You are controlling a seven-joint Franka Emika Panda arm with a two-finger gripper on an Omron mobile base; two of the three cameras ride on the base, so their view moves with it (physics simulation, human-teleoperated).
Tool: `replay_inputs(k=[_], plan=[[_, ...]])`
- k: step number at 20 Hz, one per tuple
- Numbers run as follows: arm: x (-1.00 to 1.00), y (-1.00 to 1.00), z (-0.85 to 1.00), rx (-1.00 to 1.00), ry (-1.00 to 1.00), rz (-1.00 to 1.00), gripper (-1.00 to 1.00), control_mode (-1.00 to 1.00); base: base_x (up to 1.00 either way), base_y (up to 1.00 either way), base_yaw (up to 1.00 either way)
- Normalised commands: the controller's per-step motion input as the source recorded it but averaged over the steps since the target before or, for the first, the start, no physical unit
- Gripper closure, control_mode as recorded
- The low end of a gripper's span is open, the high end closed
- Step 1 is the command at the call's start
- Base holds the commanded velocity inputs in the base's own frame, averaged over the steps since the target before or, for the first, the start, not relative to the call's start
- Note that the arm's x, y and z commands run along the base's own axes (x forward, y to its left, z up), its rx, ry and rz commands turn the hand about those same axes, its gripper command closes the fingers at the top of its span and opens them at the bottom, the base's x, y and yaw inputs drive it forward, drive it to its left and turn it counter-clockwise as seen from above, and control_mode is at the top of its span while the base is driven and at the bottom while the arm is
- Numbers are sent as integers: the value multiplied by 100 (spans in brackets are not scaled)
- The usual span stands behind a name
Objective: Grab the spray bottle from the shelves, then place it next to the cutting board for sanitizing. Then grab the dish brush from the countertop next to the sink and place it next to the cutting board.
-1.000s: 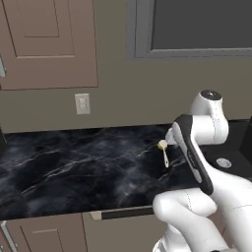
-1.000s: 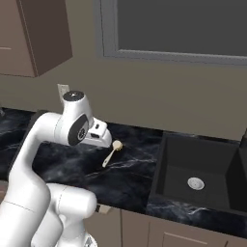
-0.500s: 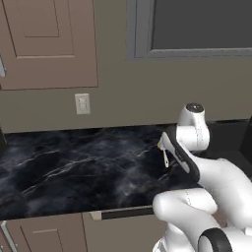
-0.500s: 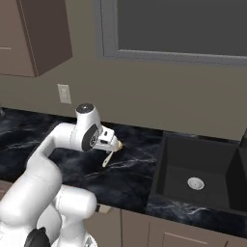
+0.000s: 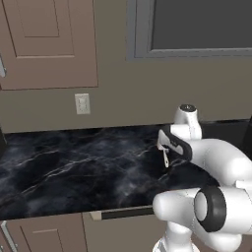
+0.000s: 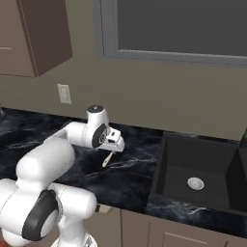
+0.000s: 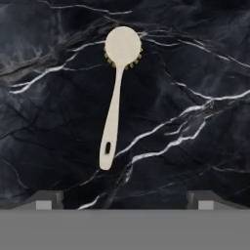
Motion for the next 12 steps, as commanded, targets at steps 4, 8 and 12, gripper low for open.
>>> replay_inputs(k=[4,8,12], plan=[[37,1,-19,0,7,0,-100,-100,0,0,0],[40,0,-25,0,9,0,-100,-100,0,0,0],[33,0,-33,0,3,0,-100,-100,0,0,0]])
